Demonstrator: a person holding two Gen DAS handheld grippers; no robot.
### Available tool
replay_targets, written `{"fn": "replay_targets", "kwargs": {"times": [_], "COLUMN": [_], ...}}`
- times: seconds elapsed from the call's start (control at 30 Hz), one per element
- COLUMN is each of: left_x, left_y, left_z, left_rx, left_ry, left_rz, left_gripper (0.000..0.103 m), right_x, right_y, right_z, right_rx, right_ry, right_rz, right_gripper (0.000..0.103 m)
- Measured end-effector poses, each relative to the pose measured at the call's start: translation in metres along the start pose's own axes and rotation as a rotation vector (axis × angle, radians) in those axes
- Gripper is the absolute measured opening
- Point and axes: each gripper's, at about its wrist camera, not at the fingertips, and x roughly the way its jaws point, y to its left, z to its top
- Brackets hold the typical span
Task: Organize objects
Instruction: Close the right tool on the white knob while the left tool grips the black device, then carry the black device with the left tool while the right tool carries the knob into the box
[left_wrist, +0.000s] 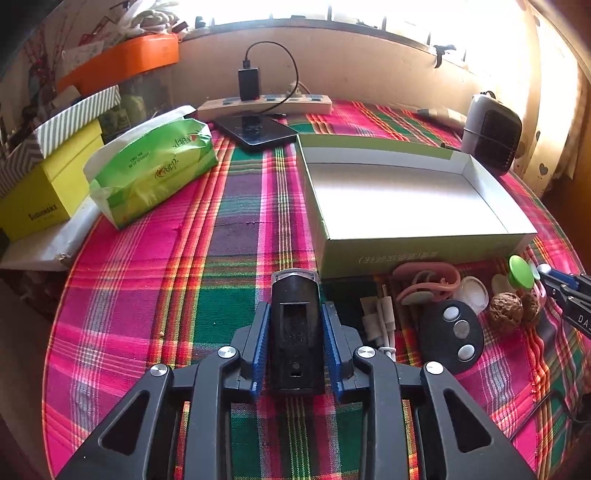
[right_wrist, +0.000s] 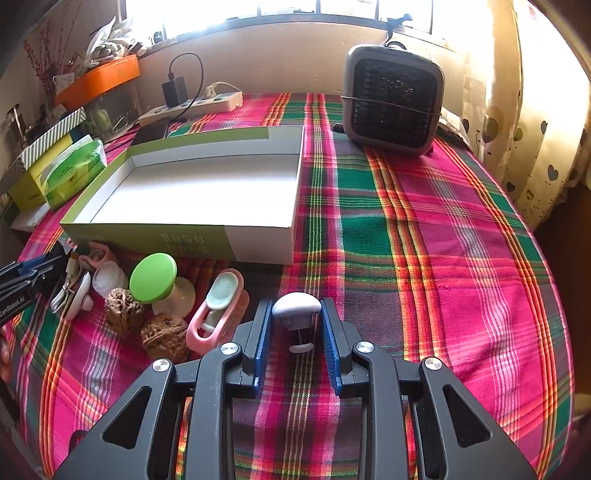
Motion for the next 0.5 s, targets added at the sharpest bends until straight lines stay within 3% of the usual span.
{"fn": "replay_targets", "kwargs": {"times": [0.5], "left_x": [0.0006], "left_y": [-0.0006], "left_z": [0.0007], "left_rx": [0.003], "left_ry": [0.005], "left_rz": [-0.001], "left_gripper": [0.025], "right_x": [-0.0001], "right_y": [-0.0001], "right_z": [-0.0007], "right_rx": [0.007], "right_ry": [-0.001], "right_rz": [-0.001], "right_gripper": [0.027]}}
